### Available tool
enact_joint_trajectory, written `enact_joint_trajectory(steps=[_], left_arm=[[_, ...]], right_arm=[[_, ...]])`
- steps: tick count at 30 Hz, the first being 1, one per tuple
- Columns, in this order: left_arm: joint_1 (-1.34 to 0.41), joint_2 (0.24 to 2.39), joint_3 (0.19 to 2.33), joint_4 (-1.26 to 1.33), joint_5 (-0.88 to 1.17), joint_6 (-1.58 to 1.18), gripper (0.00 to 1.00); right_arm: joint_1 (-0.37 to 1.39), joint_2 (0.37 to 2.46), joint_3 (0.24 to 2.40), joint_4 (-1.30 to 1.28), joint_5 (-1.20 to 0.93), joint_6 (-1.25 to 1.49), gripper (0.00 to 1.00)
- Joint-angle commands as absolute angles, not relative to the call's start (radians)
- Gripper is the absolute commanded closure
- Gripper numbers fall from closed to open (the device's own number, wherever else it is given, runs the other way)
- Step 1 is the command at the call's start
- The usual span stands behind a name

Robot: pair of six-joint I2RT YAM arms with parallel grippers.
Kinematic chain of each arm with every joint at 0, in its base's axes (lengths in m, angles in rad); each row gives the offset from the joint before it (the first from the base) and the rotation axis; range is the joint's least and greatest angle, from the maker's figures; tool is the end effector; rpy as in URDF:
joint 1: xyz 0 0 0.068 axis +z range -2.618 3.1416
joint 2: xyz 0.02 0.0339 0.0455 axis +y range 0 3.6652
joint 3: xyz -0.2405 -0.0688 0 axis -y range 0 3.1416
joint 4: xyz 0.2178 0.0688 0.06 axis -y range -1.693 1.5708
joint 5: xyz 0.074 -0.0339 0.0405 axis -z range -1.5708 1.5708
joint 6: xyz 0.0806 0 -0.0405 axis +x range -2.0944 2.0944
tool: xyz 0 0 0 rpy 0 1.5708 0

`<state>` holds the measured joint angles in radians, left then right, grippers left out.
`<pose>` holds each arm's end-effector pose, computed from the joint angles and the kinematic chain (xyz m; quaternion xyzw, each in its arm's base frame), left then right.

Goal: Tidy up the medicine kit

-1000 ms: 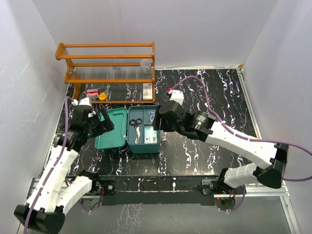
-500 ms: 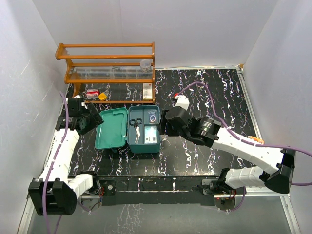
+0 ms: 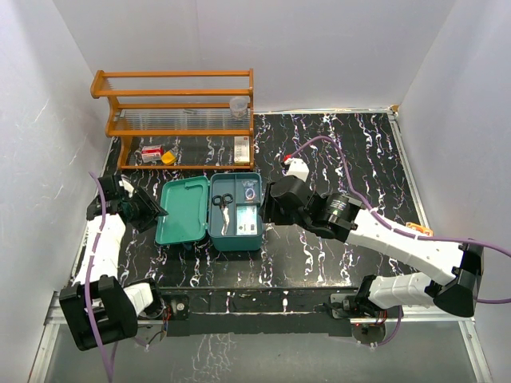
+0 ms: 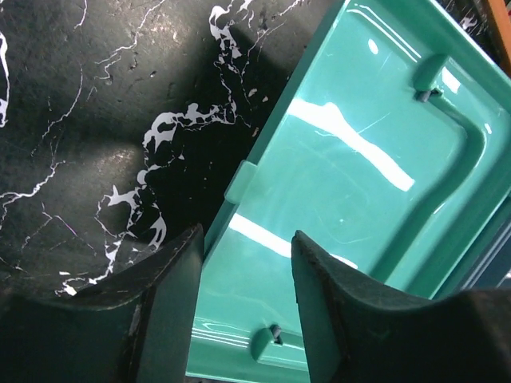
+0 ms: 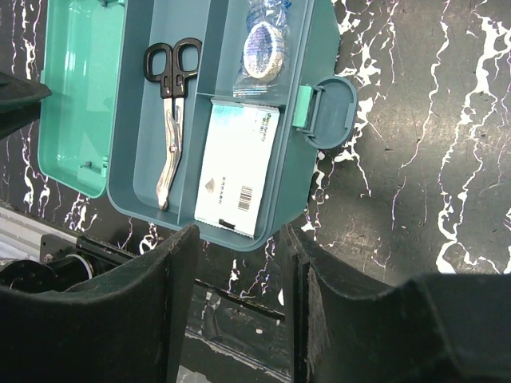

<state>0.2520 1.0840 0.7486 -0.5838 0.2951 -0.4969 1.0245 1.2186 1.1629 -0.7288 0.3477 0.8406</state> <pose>0.2233 0.0333 0.1909 -0.2990 0.8894 -0.1769 0.2972 0.1605 0.2112 0.2812 -0.0176 0.9120 0.2078 0.3531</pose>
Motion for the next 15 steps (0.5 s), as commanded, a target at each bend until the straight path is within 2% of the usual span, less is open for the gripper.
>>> enact_joint_trajectory(steps=[1, 15], left_arm=[[0.275, 1.084, 0.721, -0.539, 0.384, -0.472, 0.58], [0.275, 1.113, 0.717, -0.535, 0.282, -0.461, 0.66]], right_arm=[[1.020, 1.209, 1.161, -0.675, 0.356, 0.847, 0.58], [1.020, 1.228, 1.152, -0.666, 0.353, 0.871, 0.60]])
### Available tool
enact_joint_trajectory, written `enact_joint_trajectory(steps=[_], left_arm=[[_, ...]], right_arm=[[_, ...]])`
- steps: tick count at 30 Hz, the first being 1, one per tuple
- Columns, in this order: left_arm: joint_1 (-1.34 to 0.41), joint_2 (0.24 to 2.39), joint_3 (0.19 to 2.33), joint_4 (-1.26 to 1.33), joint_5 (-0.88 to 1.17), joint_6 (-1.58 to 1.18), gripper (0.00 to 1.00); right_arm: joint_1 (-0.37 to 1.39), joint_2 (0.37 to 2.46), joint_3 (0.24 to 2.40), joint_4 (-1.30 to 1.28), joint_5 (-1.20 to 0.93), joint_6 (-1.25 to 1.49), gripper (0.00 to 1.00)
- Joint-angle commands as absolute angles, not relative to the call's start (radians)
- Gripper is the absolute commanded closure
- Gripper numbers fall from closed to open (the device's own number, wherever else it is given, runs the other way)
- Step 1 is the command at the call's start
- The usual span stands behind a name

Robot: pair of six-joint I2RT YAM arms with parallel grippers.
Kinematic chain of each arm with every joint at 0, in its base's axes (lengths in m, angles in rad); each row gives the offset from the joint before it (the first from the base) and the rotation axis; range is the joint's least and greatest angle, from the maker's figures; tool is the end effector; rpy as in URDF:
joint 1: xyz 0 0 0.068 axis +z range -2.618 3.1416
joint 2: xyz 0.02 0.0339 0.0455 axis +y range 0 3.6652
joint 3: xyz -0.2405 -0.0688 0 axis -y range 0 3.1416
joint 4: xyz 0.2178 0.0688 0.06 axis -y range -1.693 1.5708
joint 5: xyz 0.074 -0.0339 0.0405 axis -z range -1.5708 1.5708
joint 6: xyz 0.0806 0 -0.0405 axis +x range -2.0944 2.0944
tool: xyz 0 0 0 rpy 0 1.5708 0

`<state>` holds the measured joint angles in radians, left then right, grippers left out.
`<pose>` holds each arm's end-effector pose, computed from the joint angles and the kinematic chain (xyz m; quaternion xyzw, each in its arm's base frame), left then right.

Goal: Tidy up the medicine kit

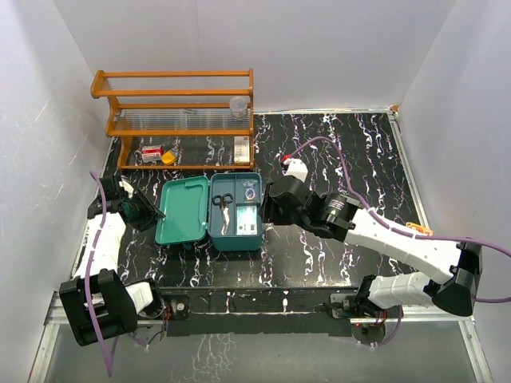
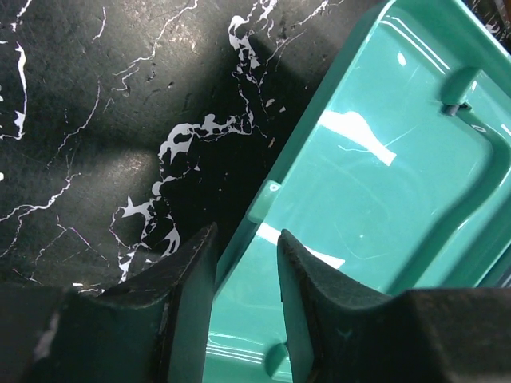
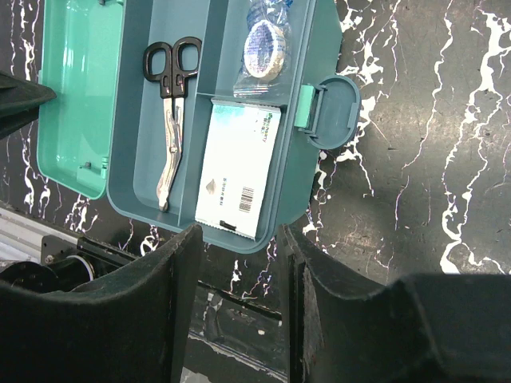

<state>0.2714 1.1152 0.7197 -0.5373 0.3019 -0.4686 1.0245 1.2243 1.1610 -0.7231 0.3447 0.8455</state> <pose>0.2263 0.0381 0.1797 -0.2955 0.8923 -0.1726 0.2945 0.1611 0.2126 0.2797 -0.0161 0.9126 0.2089 0.3511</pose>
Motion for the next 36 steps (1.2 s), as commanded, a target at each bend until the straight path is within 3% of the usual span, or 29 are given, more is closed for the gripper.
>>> enact_joint_trajectory(steps=[1, 8, 17, 29, 36], left_arm=[[0.275, 1.115, 0.717, -0.536, 0.274, -0.462, 0.67], [0.275, 1.091, 0.727, -0.535, 0.261, -0.456, 0.86], [0.275, 1.050, 0.823, -0.602, 0.295, -0.420, 1.00], [0.275, 0.975, 0.984, -0.715, 0.353, -0.398, 1.00], [0.263, 0.948, 1.051, -0.746, 0.448, -0.400, 1.00]], right_arm=[[1.020, 1.229, 1.152, -0.664, 0.351, 0.871, 0.61], [1.020, 1.231, 1.154, -0.661, 0.359, 0.871, 0.62], [1.020, 1.189, 1.128, -0.663, 0.408, 0.907, 0.63], [1.000, 1.188, 1.109, -0.755, 0.568, 1.039, 0.65], [0.959, 1.251, 1.098, -0.752, 0.520, 0.993, 0.65]])
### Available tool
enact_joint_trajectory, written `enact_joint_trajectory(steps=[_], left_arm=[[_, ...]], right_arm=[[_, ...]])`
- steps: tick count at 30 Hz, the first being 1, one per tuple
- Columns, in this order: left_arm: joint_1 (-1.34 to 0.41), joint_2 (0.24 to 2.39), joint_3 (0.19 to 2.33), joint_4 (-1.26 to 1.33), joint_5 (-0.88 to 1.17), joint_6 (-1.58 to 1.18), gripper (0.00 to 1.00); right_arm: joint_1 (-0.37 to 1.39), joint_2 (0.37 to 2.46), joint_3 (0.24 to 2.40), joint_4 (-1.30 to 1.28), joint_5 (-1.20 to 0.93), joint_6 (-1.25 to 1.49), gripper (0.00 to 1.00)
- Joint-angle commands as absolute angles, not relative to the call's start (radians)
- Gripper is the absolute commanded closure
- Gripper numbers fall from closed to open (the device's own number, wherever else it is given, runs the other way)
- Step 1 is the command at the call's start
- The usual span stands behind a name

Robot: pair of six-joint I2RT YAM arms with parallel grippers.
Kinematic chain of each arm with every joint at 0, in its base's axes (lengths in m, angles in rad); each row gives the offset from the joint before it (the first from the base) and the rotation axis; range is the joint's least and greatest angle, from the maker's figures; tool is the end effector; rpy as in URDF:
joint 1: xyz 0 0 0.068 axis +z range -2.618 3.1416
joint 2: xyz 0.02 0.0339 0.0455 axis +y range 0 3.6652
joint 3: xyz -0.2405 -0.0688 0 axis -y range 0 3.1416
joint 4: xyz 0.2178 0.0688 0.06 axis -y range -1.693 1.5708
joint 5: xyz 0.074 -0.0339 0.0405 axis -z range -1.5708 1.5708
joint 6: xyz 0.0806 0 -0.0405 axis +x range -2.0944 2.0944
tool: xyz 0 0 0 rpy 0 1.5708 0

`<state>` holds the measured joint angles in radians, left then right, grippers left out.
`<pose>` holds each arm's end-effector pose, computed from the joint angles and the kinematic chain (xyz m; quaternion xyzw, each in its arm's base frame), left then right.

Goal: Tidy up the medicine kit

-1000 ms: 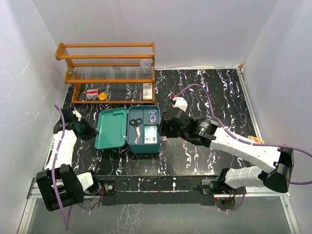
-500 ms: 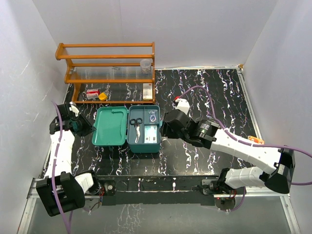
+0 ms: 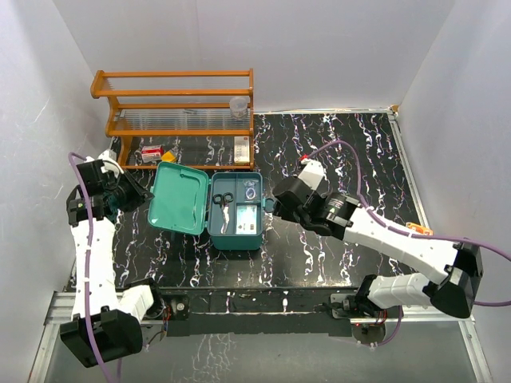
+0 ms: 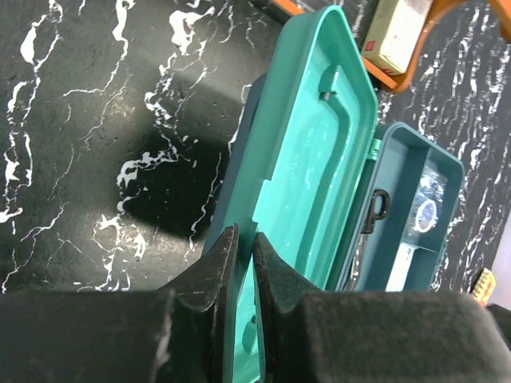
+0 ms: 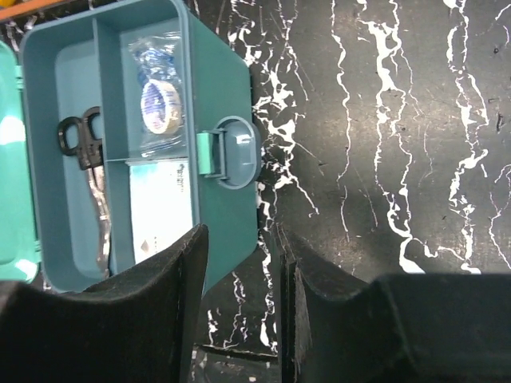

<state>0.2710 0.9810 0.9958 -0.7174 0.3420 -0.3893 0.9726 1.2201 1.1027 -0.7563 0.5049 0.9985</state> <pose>0.2168 0.0322 0.2797 -0.2221 0.8689 -0.1786 0.4046 0.1750 0.1875 0.2626 0.0971 0.9089 0.1460 0.3784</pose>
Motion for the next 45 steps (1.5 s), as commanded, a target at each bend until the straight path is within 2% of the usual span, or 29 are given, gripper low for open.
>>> enact_joint_trajectory(steps=[1, 19, 22, 32, 37, 45], left_arm=[[0.259, 0.944, 1.054, -0.748, 0.458, -0.400, 1.00], [0.139, 0.929, 1.008, -0.733, 0.620, -0.383, 1.00], [0.125, 0.933, 0.999, -0.725, 0.655, -0.383, 0.96], [0.068, 0.942, 0.991, -0.710, 0.767, -0.384, 0.72], [0.041, 0.938, 0.981, -0.690, 0.816, -0.389, 0.66], [0.010, 0.925, 0.965, -0.664, 0.896, -0.420, 0.64]], right_arm=[[0.958, 1.265, 1.096, -0.751, 0.509, 0.987, 0.65], [0.932, 1.364, 1.014, -0.646, 0.363, 0.926, 0.66], [0.929, 1.358, 1.004, -0.625, 0.348, 0.913, 0.66], [0.921, 1.361, 0.995, -0.599, 0.327, 0.901, 0.67], [0.918, 1.361, 0.990, -0.596, 0.325, 0.901, 0.67], [0.915, 1.359, 0.987, -0.594, 0.327, 0.906, 0.67]])
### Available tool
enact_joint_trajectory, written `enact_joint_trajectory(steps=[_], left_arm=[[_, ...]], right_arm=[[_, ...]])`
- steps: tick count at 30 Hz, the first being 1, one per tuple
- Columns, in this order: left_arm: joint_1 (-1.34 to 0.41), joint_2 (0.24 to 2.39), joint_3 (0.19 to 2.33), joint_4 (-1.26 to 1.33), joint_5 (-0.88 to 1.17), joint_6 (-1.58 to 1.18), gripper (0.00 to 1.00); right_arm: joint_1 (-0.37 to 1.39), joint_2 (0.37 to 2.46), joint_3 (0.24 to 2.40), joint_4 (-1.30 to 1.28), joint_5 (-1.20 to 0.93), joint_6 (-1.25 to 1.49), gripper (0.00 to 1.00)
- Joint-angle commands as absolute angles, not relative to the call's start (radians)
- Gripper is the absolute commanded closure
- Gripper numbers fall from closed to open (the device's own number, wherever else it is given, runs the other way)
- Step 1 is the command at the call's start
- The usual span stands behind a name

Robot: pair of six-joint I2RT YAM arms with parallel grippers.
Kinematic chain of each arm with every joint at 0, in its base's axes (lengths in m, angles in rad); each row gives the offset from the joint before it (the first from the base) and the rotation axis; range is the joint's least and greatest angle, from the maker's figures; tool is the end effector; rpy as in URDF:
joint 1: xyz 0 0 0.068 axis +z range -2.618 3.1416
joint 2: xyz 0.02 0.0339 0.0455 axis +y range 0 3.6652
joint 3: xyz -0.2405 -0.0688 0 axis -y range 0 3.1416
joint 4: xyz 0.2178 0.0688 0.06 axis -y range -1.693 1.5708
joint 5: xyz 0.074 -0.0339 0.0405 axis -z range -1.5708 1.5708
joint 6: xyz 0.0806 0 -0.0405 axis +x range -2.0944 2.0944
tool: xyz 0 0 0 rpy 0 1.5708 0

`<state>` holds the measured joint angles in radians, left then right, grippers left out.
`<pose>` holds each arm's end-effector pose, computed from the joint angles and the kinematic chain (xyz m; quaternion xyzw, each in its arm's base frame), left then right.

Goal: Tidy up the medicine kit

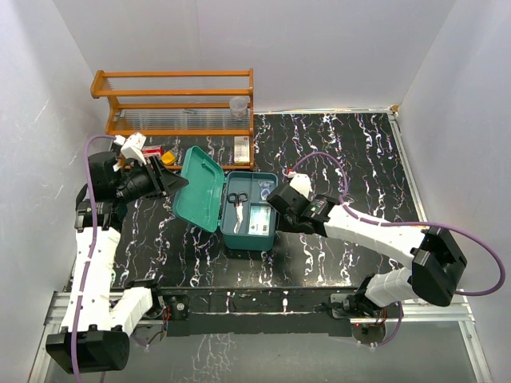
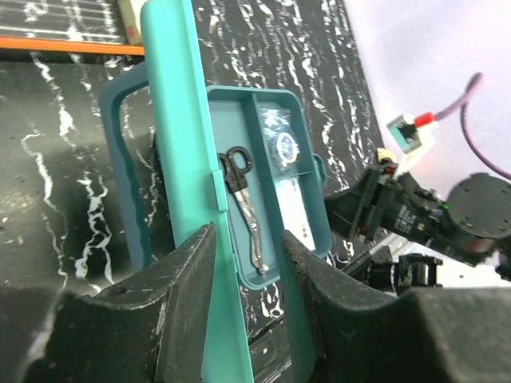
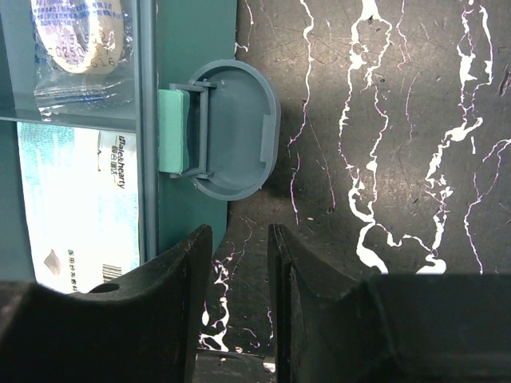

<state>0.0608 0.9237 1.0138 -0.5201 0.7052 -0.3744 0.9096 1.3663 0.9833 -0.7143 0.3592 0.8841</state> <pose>0.2124 -0.0394 0.3283 0.0115 0.8115 -0.3662 0.4551 0.1843 0.1908 0.1902 0.0297 0.9569 0.0719 0.2797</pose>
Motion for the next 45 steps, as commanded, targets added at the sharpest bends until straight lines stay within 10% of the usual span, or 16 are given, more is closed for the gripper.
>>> enact_joint_trajectory(steps=[1, 32, 45], left_arm=[[0.009, 0.922, 0.963, -0.661, 0.901, -0.427, 0.64], [-0.379, 0.992, 0.821, -0.038, 0.848, -0.940, 0.62], [-0.399, 0.964, 0.909, -0.325, 0.566, -0.724, 0.44]], right_arm=[[0.915, 1.358, 0.986, -0.593, 0.328, 0.908, 0.67], [0.900, 1.225, 0.926, -0.588, 0.407, 0.997, 0.69], [0.893, 1.030, 0.923, -0.647, 0.475, 0.953, 0.62]])
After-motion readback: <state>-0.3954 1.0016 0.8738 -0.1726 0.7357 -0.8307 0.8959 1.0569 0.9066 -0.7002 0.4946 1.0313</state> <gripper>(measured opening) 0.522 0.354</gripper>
